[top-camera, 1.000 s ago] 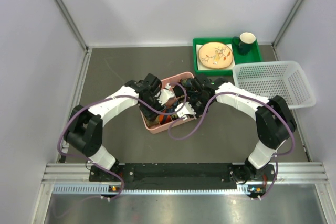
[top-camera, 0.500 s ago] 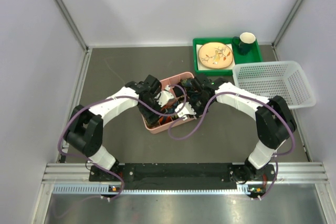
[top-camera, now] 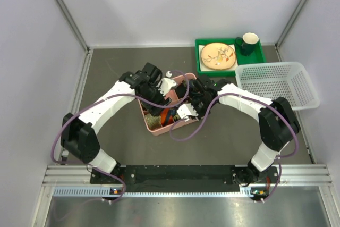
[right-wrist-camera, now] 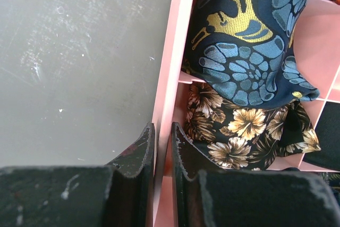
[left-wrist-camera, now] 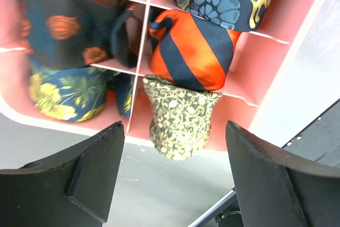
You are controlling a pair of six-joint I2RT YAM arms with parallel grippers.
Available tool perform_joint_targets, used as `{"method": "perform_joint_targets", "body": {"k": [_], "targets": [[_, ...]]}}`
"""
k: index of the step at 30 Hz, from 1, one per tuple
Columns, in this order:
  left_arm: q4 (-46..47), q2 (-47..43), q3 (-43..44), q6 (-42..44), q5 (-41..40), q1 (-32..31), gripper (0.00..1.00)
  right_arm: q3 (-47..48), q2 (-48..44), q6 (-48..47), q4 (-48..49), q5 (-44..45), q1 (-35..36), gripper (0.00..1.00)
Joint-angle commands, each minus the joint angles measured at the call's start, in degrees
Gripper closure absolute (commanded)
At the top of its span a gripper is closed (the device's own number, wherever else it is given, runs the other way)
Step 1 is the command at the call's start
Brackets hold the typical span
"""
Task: Roll the ties
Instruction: Place the tie in the storage box, then move the storage box to the corner of the board.
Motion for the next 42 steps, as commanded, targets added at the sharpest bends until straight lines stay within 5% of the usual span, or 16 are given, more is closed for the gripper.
{"method": "perform_joint_targets", "body": {"k": [1, 6, 12, 17, 36, 42], "targets": [[-0.9, -4.9, 3.3, -3.6, -2.0, 0.3, 0.19, 0.1, 0.5, 4.3, -3.2, -3.5, 1.0, 1.0], [-0.3, -6.5, 6.4, -5.6, -3.7, 3.6, 0.15, 0.9, 0.6, 13.7, 0.1, -2.8, 0.9, 1.0], [-1.0, -5.5, 13.4, -6.9, 3.5, 17.9, 0.12, 3.8, 2.1, 24.0, 6.1, -2.8, 1.0, 1.0], [-0.8, -5.5, 16.2, -7.1, 3.8, 22.2, 0.09, 8.6, 6.6, 27.3, 9.7, -0.3, 1.0, 1.0], [2.1, -12.8, 4.8, -7.3, 5.5, 29.9, 0.01, 37.2, 31.0, 34.2, 16.2, 11.0, -3.1, 1.0], [8.3, -6.3, 7.0, -9.0, 10.6, 32.2, 0.19, 38.3, 32.7, 31.1, 18.6, 13.3, -3.7, 1.0]]}}
